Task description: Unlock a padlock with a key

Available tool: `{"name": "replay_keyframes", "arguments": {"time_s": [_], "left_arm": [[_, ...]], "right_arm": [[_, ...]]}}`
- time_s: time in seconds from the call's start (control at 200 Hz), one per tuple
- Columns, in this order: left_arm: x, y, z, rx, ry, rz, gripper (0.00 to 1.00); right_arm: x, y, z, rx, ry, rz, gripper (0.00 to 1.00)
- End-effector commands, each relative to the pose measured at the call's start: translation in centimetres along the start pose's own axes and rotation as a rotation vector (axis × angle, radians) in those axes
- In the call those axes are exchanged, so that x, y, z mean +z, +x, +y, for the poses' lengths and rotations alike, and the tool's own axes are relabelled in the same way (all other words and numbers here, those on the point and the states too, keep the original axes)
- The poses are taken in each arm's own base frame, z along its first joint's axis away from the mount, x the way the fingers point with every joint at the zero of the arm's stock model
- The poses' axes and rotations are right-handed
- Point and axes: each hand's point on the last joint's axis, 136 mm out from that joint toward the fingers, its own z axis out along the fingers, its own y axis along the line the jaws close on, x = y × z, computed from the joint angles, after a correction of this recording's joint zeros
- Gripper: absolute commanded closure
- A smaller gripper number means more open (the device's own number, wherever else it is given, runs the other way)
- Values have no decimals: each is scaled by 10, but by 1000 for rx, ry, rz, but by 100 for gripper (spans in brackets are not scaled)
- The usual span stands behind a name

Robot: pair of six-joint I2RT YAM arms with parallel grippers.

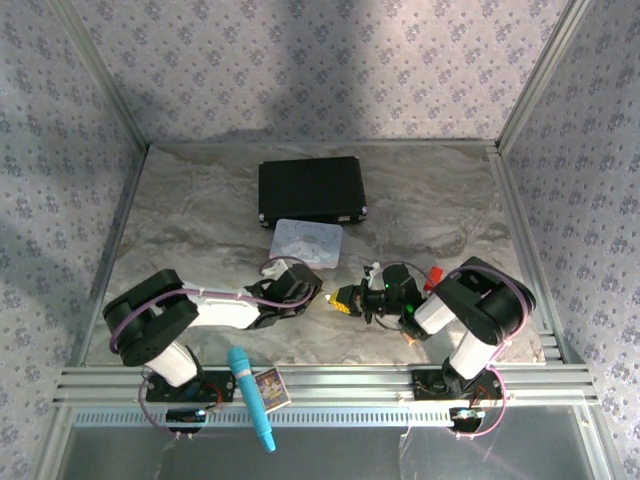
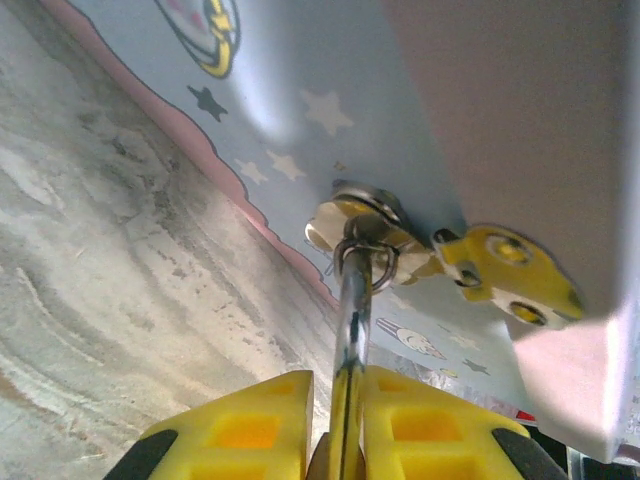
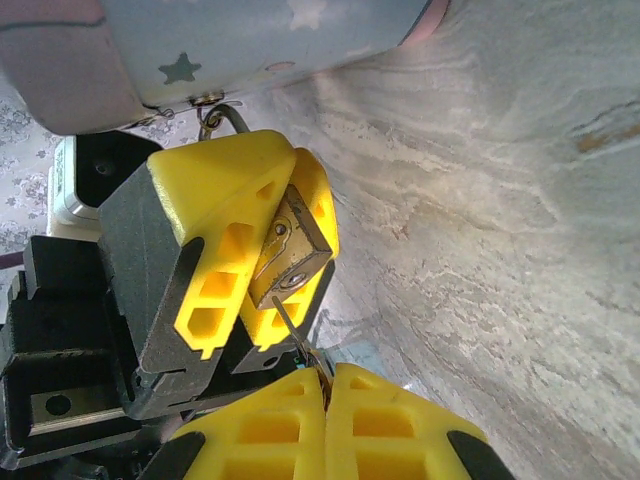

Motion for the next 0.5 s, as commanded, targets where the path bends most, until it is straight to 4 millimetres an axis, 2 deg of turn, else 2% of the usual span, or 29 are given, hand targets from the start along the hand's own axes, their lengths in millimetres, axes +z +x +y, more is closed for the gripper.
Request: {"name": "replay_keyframes", "arguments": {"time_s": [0.0,0.495], "left_arm": [[-5,-1,8,-24,-23,-6,100],[-6,0,6,-24,-15,-7,100]], "right_arm": [[0,2,7,-19,-14,18,100],[10,-1,3,-17,-6,24,100]]}}
